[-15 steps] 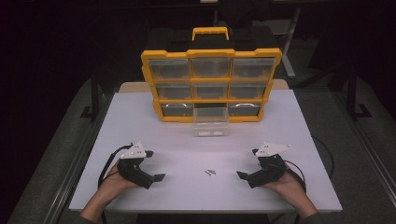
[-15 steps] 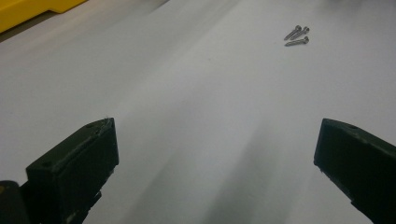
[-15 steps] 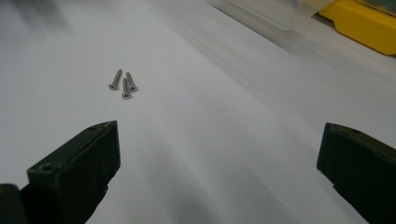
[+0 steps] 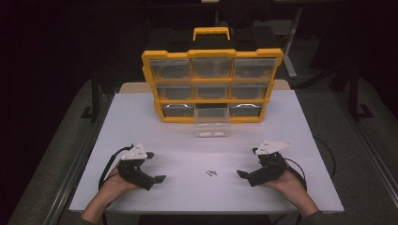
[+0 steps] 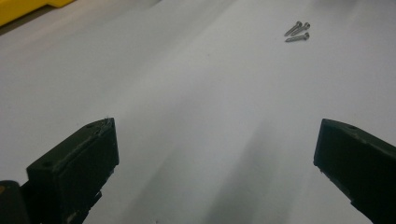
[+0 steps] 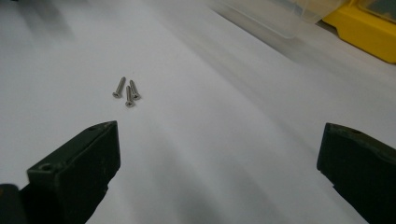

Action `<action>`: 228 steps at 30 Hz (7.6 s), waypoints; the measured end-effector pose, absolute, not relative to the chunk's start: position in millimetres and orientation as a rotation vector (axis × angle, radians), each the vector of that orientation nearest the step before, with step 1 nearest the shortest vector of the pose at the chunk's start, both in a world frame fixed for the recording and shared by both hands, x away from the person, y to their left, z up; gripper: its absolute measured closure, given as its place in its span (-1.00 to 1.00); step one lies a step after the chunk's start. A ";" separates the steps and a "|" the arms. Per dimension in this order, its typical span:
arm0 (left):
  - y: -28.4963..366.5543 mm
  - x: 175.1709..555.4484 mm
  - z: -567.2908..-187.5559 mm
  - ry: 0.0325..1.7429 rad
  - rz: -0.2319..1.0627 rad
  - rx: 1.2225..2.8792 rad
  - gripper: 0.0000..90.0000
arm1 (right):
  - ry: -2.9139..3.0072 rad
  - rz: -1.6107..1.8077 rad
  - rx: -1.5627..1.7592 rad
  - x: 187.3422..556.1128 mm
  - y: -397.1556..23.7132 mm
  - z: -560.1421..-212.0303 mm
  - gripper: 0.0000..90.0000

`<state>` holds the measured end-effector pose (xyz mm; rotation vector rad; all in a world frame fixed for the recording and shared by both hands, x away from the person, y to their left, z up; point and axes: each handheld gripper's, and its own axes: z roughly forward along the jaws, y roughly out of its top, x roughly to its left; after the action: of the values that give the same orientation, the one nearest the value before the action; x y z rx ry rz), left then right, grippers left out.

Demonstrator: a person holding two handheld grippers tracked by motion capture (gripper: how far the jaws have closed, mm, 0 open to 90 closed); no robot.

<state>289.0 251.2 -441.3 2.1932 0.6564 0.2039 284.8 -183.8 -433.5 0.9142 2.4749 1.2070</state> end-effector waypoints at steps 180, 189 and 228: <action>254.0 286.5 -441.3 0.693 0.211 2.160 -1.00 | 2.919 0.901 0.670 331.3 -84.9 -423.8 0.92; 254.4 284.9 -441.1 0.680 0.228 2.156 -1.00 | 2.890 0.916 0.703 336.3 -92.1 -410.4 0.92; 254.6 283.6 -440.1 0.688 0.248 2.155 -1.00 | 2.804 0.972 0.726 374.6 -93.4 -339.4 0.92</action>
<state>283.6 254.6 -440.1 2.1547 0.6877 0.2478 374.6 -93.4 -339.4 0.7264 2.8040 0.9718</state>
